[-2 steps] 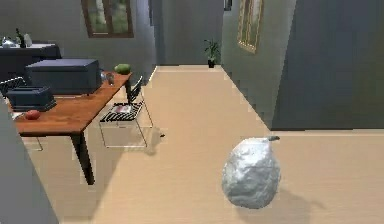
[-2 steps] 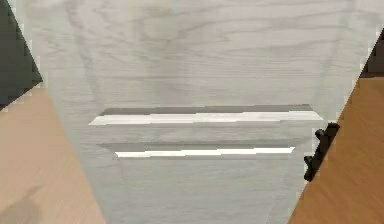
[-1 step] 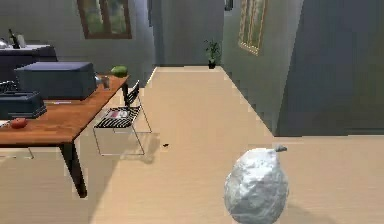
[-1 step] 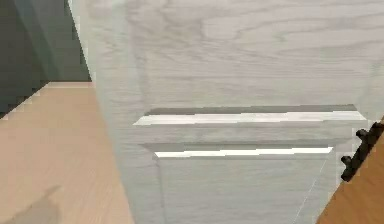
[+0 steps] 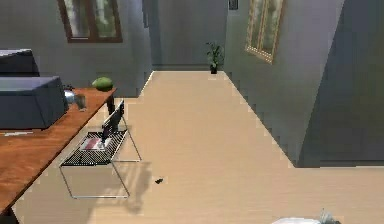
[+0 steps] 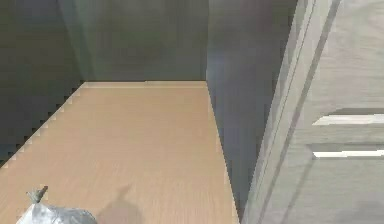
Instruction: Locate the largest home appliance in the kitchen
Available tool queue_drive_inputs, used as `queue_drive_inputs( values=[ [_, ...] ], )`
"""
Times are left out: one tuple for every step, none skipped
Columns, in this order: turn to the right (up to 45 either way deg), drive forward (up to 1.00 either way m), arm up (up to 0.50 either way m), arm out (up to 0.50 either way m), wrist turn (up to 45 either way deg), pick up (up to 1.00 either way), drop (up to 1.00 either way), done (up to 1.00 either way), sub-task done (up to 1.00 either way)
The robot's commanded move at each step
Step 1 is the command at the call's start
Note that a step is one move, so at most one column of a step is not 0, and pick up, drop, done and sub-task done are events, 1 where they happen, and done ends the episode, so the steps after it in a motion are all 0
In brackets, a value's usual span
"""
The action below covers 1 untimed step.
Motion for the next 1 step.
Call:
queue_drive_inputs(
  values=[
    [-45.0, 0.0, 0.0, 0.0, 0.0, 0.0, 0.0, 0.0, 0.0]
  ],
)
